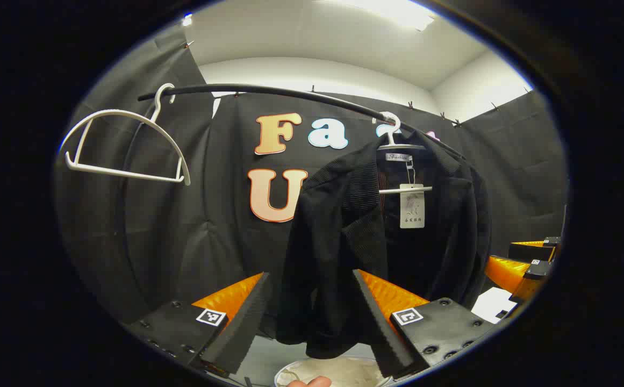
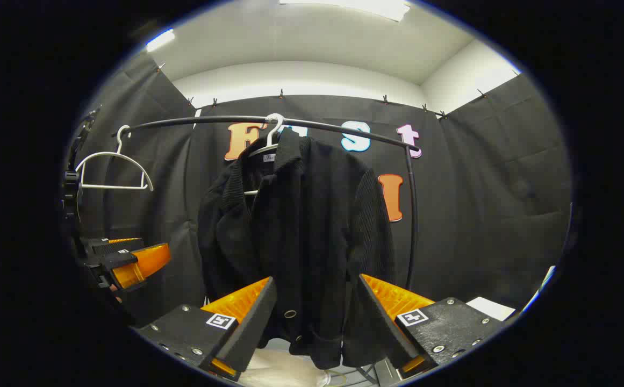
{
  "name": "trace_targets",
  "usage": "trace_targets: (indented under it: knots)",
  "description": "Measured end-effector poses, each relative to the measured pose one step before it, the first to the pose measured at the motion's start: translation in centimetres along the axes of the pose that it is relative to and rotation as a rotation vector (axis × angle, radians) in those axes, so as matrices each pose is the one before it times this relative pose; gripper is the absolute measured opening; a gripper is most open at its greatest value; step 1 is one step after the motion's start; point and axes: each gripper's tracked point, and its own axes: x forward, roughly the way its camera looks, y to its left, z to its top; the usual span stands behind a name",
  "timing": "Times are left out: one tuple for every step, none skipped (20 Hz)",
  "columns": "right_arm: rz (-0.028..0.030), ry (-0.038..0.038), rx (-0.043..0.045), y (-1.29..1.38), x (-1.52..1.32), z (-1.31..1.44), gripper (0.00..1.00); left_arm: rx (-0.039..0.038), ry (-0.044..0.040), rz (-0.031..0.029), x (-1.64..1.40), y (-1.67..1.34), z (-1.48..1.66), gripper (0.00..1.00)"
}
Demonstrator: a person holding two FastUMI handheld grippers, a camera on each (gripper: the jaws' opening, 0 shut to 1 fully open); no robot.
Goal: Grasp the clothes on the hanger with both hands and then place them into the laundry hamper below.
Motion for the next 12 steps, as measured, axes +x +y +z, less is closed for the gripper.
trace_targets:
  knots:
    - [-0.00065,0.00123,-0.00240,0.083,-0.102,-0.052,1.00,-0.00238,0.00055,0.00182,-0.035,0.140,-0.015,0.96]
    - [0.00046,0.00107,-0.00221,0.062,-0.155,-0.026,1.00,-0.00246,0.00208,0.00070,0.081,0.078,-0.120,0.96]
    - [0.00010,0.00152,-0.00184,0.045,0.083,-0.072,0.94,-0.00153,0.00125,0.00057,0.046,0.090,-0.062,0.96]
    - [0.00098,0.00275,-0.00054,0.136,-0.042,-0.012,0.94,-0.00096,-0.00013,0.00140,0.038,0.081,-0.060,0.96]
    - [0.00171,0.00234,0.00148,0.107,-0.028,-0.037,0.94,-0.00142,-0.00049,0.00003,0.033,0.080,-0.006,0.96]
    - [0.00127,0.00030,0.00210,0.131,0.028,0.014,0.94,-0.00084,-0.00085,-0.00020,0.081,0.040,-0.028,0.96]
    - [0.00069,-0.00154,0.00075,0.077,-0.020,0.072,0.94,0.00014,0.00007,0.00023,0.050,0.034,-0.031,0.96]
    - [-0.00117,-0.00047,-0.00070,0.004,-0.056,-0.012,0.94,-0.00009,-0.00089,-0.00142,-0.094,0.054,-0.031,0.96]
    - [-0.00158,0.00073,-0.00012,0.038,0.000,-0.012,1.00,-0.00021,0.00123,-0.00345,-0.037,-0.039,-0.013,0.96]
    - [0.00010,-0.00012,0.00049,0.099,-0.160,-0.006,1.00,0.00031,0.00082,-0.00174,-0.163,0.024,-0.042,1.00]
    - [-0.00013,-0.00079,0.00034,0.070,-0.073,0.014,0.94,-0.00006,-0.00080,-0.00137,-0.063,0.006,0.059,1.00]
    - [-0.00178,0.00127,-0.00069,0.119,-0.212,-0.014,0.94,-0.00059,-0.00093,-0.00252,-0.140,0.017,0.132,0.96]
